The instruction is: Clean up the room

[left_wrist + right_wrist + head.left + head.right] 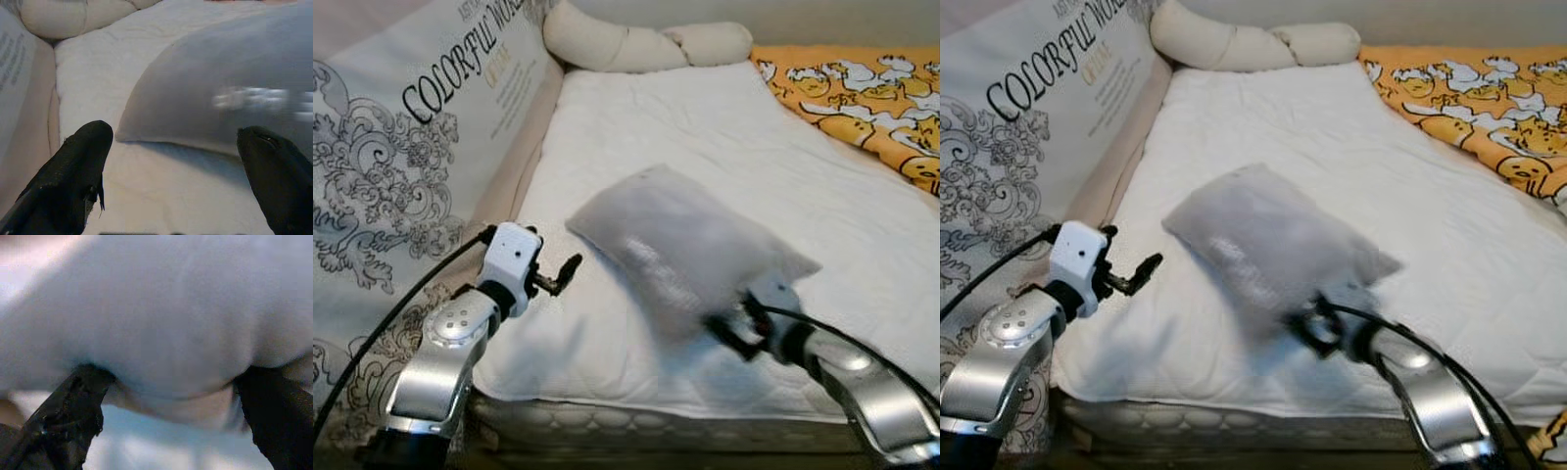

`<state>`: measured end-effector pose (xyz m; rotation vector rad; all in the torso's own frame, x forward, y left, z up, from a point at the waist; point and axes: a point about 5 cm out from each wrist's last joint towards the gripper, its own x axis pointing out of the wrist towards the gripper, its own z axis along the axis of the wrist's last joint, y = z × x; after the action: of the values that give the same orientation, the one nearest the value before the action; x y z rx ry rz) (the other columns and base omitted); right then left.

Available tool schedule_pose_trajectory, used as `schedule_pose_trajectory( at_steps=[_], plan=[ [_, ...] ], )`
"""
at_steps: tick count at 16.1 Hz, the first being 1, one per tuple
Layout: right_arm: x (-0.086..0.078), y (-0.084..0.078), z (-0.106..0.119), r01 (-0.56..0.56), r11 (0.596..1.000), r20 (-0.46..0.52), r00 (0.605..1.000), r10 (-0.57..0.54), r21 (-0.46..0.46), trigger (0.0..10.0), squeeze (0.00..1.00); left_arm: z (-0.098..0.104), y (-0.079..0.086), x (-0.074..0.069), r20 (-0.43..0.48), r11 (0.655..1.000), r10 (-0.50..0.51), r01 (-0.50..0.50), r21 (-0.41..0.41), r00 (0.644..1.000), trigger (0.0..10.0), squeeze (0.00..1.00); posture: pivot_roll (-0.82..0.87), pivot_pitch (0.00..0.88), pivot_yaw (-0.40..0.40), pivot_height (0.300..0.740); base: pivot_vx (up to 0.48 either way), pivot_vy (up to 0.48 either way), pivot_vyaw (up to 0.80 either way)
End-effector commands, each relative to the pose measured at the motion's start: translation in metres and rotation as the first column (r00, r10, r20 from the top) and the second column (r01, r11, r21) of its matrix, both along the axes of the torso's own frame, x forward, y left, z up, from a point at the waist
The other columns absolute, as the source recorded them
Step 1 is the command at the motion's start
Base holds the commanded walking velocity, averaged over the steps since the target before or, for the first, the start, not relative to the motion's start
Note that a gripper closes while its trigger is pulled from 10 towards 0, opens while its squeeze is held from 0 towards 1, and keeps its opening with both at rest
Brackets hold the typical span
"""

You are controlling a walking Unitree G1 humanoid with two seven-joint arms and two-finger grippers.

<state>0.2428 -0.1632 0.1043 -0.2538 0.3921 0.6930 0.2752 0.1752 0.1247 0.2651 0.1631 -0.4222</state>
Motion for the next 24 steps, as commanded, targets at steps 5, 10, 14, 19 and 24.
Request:
schedule_pose_trajectory(
  at_steps=[5, 10, 14, 19, 24],
  plan=[
    [-0.045, 0.026, 0.030, -0.339, 0.941, -0.002, 0.941, 0.339, 0.000, 10.0, 0.00, 0.001, 0.018, 0.005, 0.005, 0.998, 0.023, -0.023, 0.054, 1.000, 10.0, 0.00, -0.07, 0.000, 0.077, 0.740, 0.000, 0.000, 0.00],
    [-0.069, 0.001, 0.038, -0.404, 0.889, -0.101, 0.915, 0.391, -0.217, 10.0, 0.00, 0.002, 0.039, 0.015, 0.003, 0.989, 0.052, -0.052, 0.136, 0.999, 10.0, 0.00, -0.08, 0.000, 0.089, 0.740, 0.000, 0.000, 0.00],
    [0.014, -0.034, 0.080, 0.165, 0.985, 0.287, 0.947, -0.145, -0.046, 10.0, 0.00, -0.003, 0.028, 0.037, -0.086, 0.990, 0.115, -0.121, -0.068, 0.990, 10.0, 0.00, -0.09, 0.000, 0.103, 0.740, 0.000, 0.000, 0.00],
    [0.080, -0.078, 0.035, 0.631, 0.733, 0.073, 0.743, -0.665, 0.255, 10.0, 0.00, -0.033, -0.001, 0.065, -0.263, 0.915, 0.144, -0.230, -0.332, 0.954, 10.0, 0.00, -0.08, 0.000, 0.101, 0.740, 0.000, 0.000, 0.00],
    [0.085, -0.047, -0.043, 0.671, 0.599, -0.405, 0.741, -0.535, 0.436, 10.0, 0.00, -0.083, -0.029, 0.055, -0.542, 0.679, 0.048, -0.425, -0.599, 0.839, 10.0, 0.00, -0.07, 0.000, 0.090, 0.740, 0.000, 0.000, 0.00]
  ],
)
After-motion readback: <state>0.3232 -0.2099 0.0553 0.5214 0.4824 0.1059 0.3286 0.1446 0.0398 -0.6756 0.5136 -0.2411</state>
